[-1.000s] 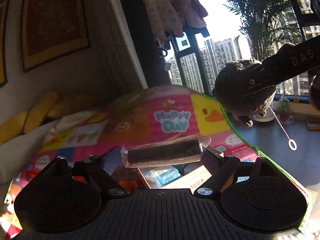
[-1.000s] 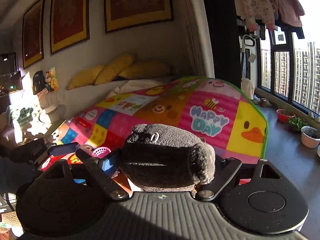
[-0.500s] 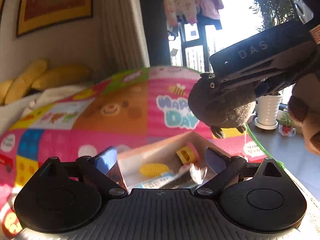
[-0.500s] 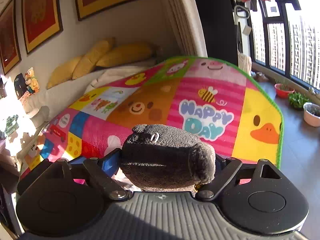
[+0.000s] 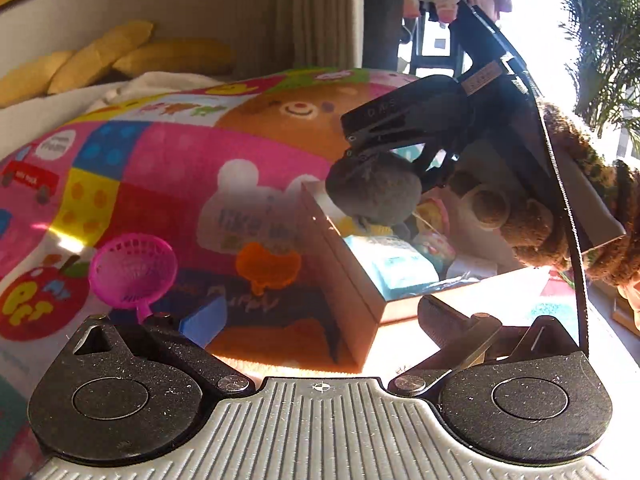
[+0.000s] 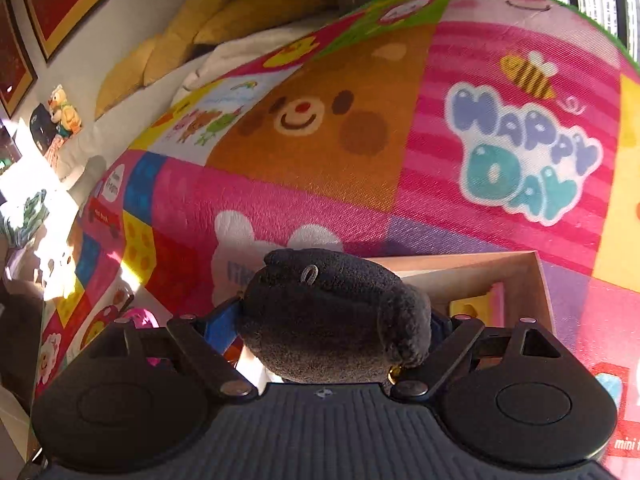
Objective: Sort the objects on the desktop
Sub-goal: 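Lower the black stick into the white box with the left tool while the right tool lowers the plush in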
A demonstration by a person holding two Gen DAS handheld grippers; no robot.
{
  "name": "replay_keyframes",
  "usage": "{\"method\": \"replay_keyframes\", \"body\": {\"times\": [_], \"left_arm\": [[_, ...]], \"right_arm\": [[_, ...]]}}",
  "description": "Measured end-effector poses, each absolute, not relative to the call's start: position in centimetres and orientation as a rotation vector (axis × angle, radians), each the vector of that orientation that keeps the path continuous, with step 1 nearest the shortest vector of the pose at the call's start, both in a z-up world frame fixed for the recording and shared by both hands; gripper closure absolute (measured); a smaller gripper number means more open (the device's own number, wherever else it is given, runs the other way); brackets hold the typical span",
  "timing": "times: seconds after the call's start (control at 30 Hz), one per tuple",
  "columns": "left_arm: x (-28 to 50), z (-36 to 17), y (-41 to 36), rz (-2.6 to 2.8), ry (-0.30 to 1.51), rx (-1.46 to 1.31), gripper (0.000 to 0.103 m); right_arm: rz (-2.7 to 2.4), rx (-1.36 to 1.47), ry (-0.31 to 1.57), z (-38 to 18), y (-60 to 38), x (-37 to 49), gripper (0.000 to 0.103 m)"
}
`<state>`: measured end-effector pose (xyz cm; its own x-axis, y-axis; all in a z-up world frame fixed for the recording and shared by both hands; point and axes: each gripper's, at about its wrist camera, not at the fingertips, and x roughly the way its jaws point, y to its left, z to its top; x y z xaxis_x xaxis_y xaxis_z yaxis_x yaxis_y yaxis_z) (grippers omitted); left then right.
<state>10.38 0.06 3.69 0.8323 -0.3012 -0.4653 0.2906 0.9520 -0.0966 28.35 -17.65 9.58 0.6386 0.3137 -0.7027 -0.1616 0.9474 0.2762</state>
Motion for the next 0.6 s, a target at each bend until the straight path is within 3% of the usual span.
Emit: {"method": "replay_keyframes", "body": {"times": [0.1, 0.23, 0.33, 0.4, 0.47, 0.53, 0.6], "left_arm": [[10.3, 3.1, 1.0, -0.318, 0.515, -0.060, 0.000], [10.5, 2.4, 2.0, -0.339, 0.539, -0.133, 0.000], [10.7, 1.9, 2.2, -0.356, 0.547, -0.161, 0.000], [10.8, 1.6, 2.4, -0.362, 0.556, -0.172, 0.000], [10.8, 1.6, 2.5, -0.364, 0.559, -0.177, 0.000], [10.7, 1.7, 2.6, -0.364, 0.553, -0.180, 0.000], [10.5, 1.8, 2.6, -0.362, 0.548, -0.179, 0.000]], "right_arm": [[0.260, 0.157, 0.880, 8.9, -17.2, 28.8, 0.015], [0.223, 0.062, 0.648, 12.6, -19.0, 24.7, 0.000], [0.195, -0.015, 0.523, 14.8, -19.4, 22.2, 0.000], [0.165, -0.039, 0.469, 15.8, -19.3, 21.4, 0.007], [0.196, -0.013, 0.540, 15.6, -19.1, 22.3, 0.043], [0.191, 0.046, 0.654, 14.4, -19.0, 23.9, 0.053], [0.132, 0.106, 0.723, 12.6, -19.2, 25.4, 0.053]]}}
